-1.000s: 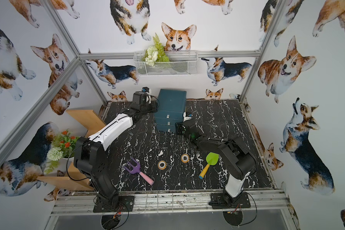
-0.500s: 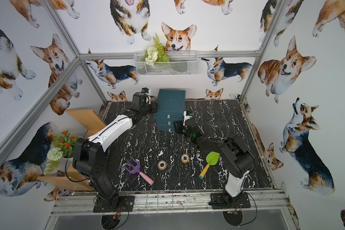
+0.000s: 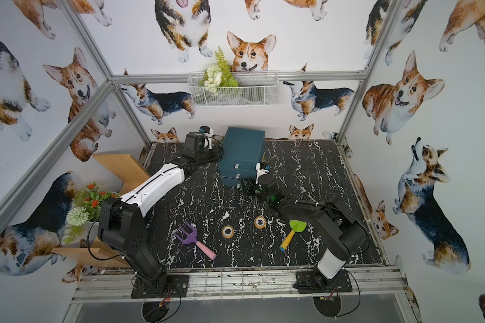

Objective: Place the transparent tape into the drawer according to color
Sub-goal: Close the drawer of the storage box, then open the drawer in the storage box.

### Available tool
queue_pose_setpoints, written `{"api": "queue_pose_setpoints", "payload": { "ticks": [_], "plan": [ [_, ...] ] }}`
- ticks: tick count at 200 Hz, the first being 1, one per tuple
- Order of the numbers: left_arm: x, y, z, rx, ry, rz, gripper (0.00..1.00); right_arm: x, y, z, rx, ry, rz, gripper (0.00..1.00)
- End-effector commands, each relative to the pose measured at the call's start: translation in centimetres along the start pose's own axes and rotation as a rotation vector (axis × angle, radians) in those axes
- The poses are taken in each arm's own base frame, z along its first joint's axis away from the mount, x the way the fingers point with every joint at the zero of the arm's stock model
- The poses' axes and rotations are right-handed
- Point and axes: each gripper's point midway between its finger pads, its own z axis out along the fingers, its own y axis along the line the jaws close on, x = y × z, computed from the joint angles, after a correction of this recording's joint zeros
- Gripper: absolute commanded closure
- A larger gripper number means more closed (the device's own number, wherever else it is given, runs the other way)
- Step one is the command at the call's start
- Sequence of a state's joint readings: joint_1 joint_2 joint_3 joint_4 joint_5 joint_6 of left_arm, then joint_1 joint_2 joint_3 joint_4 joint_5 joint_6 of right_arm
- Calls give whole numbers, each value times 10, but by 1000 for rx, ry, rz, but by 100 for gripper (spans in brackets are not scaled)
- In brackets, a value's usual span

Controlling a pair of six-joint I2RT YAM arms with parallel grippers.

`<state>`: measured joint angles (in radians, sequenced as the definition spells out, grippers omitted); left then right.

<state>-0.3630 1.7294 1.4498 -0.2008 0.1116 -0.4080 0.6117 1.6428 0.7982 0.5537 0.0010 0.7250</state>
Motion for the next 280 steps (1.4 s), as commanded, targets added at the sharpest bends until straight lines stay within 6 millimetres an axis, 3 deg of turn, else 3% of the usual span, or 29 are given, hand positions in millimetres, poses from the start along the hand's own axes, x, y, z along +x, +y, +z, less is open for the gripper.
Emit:
{"api": "queue_pose_setpoints", "payload": {
  "ticks": [1,23,55,143,189,232,280],
  "plan": [
    [18,-6,-5,34,84,-12,50,-4,-23,4,85,20,-47,56],
    [12,-10,-11,43,65,-9,38,-14,-31,12,105,7,-64,57],
    [6,-13,-18,54,35,2,30,-23,-30,19,105,-5,-79,57],
    [4,-17,-3,86,38,-9,25,7,-8,-17,-12,0,16,50],
    [17,-11,1,69,66,-9,26,34,-9,8,-65,83,229,54],
    [15,-9,-2,60,59,1,26,40,-11,27,-99,88,414,55],
    [17,-9,-1,60,63,4,26,40,-28,43,-145,63,620,56]
  ]
}}
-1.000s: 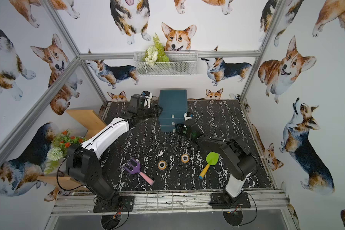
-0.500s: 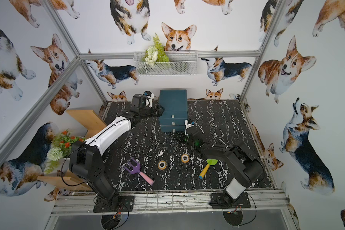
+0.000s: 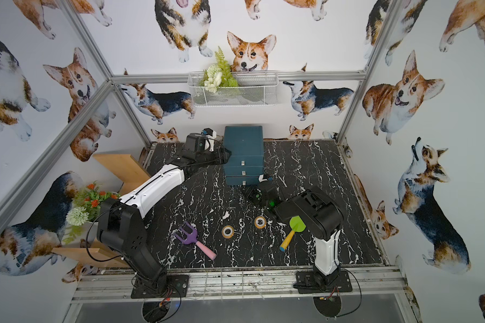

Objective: Place the transparent tape into the drawer according to color
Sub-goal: Open the drawer in the storage box.

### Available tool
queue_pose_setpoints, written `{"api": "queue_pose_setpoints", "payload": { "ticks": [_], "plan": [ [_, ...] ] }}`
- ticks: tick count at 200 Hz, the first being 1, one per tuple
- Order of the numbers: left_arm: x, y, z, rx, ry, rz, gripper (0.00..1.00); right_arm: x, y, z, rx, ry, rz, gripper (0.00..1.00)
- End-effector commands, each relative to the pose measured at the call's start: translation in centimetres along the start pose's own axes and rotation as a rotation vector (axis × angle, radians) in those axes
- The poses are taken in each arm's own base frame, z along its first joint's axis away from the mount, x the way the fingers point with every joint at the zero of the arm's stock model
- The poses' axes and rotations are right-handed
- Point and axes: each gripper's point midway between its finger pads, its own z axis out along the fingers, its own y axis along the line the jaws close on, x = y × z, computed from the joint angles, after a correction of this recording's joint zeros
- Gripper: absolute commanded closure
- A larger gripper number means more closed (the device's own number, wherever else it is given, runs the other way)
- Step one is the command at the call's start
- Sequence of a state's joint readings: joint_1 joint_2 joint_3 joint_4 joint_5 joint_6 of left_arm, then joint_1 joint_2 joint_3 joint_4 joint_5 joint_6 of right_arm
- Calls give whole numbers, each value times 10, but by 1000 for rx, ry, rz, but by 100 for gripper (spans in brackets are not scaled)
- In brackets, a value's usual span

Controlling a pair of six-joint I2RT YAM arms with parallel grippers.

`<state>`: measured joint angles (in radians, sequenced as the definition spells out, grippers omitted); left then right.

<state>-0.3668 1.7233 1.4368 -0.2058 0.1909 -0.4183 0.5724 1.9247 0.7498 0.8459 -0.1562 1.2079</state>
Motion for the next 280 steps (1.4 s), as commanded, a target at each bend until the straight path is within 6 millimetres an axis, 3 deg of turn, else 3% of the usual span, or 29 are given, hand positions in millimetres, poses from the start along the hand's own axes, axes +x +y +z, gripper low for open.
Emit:
{"api": "queue_pose_setpoints", "payload": {
  "ticks": [1,47,122,190,251,280],
  "plan": [
    [6,4,0,-12,21,12,26,-11,23,2,-123,-33,113,56],
    [7,4,0,-13,23,14,26,-18,24,11,-163,-43,160,58],
    [9,5,2,-14,31,15,26,-30,10,20,-132,-74,183,63],
    [11,7,4,-19,36,17,26,-36,-4,16,-108,-134,217,72],
    [13,7,4,-16,41,16,26,-40,7,22,-150,-150,224,73],
    [14,7,5,-17,44,16,26,-41,7,26,-148,-155,225,81]
  ]
}}
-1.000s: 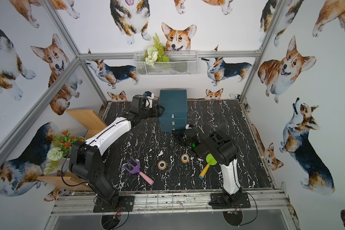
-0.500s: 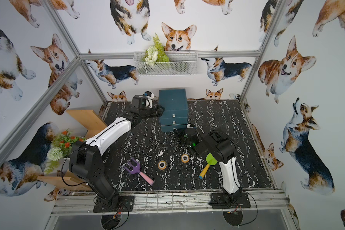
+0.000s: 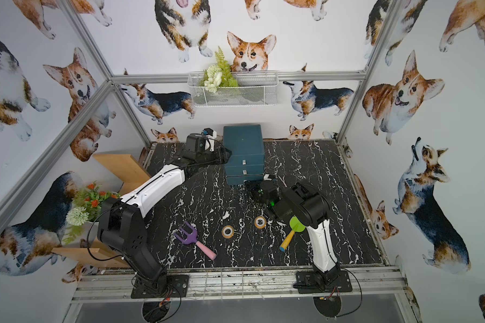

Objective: Place the transparent tape into the drawer according to color
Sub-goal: Open the drawer in the storage box.

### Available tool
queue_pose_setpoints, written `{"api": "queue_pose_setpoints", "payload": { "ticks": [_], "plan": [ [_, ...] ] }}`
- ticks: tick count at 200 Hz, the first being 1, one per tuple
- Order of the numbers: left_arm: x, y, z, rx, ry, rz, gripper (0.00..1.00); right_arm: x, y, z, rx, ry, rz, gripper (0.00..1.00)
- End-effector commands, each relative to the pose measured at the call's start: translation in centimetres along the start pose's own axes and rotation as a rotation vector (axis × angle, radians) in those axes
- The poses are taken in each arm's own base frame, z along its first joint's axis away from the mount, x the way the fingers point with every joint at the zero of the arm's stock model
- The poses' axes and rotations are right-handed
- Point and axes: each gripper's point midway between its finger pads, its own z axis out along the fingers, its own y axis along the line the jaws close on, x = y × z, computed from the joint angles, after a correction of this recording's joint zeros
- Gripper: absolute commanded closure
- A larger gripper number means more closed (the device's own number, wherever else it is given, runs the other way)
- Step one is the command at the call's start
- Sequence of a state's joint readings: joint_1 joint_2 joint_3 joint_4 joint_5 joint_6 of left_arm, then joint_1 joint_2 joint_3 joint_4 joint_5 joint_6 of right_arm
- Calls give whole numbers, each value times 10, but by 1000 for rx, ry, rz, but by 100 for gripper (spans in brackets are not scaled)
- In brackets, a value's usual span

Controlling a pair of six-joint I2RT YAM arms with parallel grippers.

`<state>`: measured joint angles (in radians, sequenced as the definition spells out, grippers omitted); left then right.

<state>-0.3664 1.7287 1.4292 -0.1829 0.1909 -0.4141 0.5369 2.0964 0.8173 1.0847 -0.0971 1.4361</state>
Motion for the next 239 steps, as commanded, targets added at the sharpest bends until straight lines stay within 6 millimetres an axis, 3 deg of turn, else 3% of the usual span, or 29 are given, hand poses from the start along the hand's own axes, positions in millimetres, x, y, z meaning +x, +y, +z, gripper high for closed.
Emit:
{"api": "queue_pose_setpoints", "payload": {
  "ticks": [1,39,143,239],
  "plan": [
    [14,7,2,-20,53,10,26,-5,11,2,-44,-29,3,81],
    [14,6,2,-19,52,10,26,-3,7,-6,-36,-32,2,100],
    [14,7,2,-27,51,16,26,31,0,-49,-1,7,-5,100],
    [15,10,3,-38,55,20,26,41,-8,-69,31,17,-25,100]
  ]
}}
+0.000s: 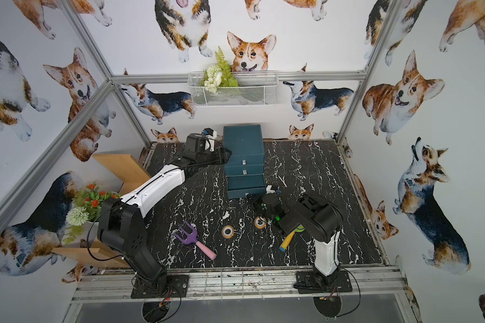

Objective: Place the transparent tape into the drawer according to color
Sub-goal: Open the drawer in the storage box.

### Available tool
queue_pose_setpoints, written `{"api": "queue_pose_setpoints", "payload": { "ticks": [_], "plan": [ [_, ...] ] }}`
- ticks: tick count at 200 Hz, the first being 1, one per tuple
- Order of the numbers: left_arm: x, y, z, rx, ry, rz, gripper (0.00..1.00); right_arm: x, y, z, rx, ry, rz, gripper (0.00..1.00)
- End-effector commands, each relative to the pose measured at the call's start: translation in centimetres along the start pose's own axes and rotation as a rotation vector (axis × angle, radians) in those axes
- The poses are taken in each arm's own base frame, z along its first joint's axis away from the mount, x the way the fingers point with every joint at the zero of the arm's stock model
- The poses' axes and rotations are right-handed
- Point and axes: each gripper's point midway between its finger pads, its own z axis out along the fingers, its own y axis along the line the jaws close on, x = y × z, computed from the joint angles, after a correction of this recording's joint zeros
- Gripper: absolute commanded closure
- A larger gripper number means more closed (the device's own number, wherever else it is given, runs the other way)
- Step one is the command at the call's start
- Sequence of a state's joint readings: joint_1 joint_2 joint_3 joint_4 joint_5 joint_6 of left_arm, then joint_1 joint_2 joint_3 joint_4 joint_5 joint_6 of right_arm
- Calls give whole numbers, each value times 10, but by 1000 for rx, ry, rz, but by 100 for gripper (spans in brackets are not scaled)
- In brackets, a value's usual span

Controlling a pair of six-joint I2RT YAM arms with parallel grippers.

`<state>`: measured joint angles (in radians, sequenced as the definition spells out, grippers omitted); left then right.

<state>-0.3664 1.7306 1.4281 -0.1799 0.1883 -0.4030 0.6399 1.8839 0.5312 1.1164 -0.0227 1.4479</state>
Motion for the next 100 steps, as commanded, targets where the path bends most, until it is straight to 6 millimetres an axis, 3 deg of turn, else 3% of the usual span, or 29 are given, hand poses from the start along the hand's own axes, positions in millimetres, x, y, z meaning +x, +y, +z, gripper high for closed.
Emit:
{"api": "queue_pose_setpoints", "payload": {
  "ticks": [1,40,76,100],
  "plan": [
    [15,9,2,-35,57,8,26,0,2,-2,-8,-11,-8,100],
    [15,10,3,-39,59,9,26,3,0,-2,-1,-4,-8,100],
    [15,10,2,-42,57,11,26,8,6,-6,-18,14,-16,64],
    [13,10,0,-43,53,10,26,12,8,-11,-20,25,-23,51]
  ]
}}
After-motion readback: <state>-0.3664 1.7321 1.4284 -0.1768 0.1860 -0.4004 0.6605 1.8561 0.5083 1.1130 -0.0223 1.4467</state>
